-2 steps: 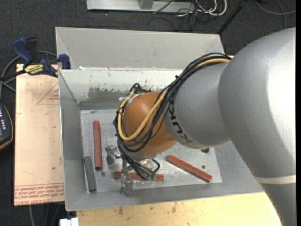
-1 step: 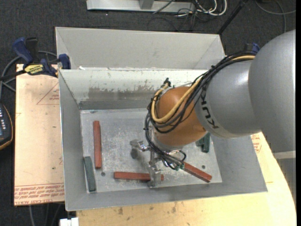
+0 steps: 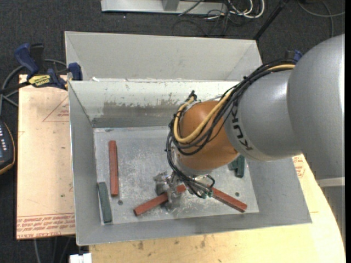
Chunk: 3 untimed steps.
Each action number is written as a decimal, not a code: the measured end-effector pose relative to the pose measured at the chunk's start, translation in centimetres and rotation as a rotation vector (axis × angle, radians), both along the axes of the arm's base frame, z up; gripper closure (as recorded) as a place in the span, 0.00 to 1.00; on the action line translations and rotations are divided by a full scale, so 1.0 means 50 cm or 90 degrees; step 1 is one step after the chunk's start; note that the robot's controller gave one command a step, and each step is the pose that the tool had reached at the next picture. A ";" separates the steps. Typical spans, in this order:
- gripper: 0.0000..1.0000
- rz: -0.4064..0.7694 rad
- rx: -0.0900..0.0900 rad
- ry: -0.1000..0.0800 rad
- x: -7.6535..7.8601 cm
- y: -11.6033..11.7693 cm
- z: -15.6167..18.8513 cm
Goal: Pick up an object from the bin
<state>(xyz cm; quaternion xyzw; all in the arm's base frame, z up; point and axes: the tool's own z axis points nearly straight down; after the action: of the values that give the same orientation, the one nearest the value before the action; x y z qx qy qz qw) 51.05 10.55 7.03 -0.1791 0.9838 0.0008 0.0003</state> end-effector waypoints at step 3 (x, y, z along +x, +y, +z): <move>0.00 0.356 0.000 0.006 -0.067 -0.107 0.090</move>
Offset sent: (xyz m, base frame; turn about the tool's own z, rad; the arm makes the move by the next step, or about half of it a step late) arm 0.0116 -0.0114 0.1437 -0.4335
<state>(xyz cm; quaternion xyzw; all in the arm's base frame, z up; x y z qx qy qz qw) 47.70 5.21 11.55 -0.4438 0.8961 0.0018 -0.0046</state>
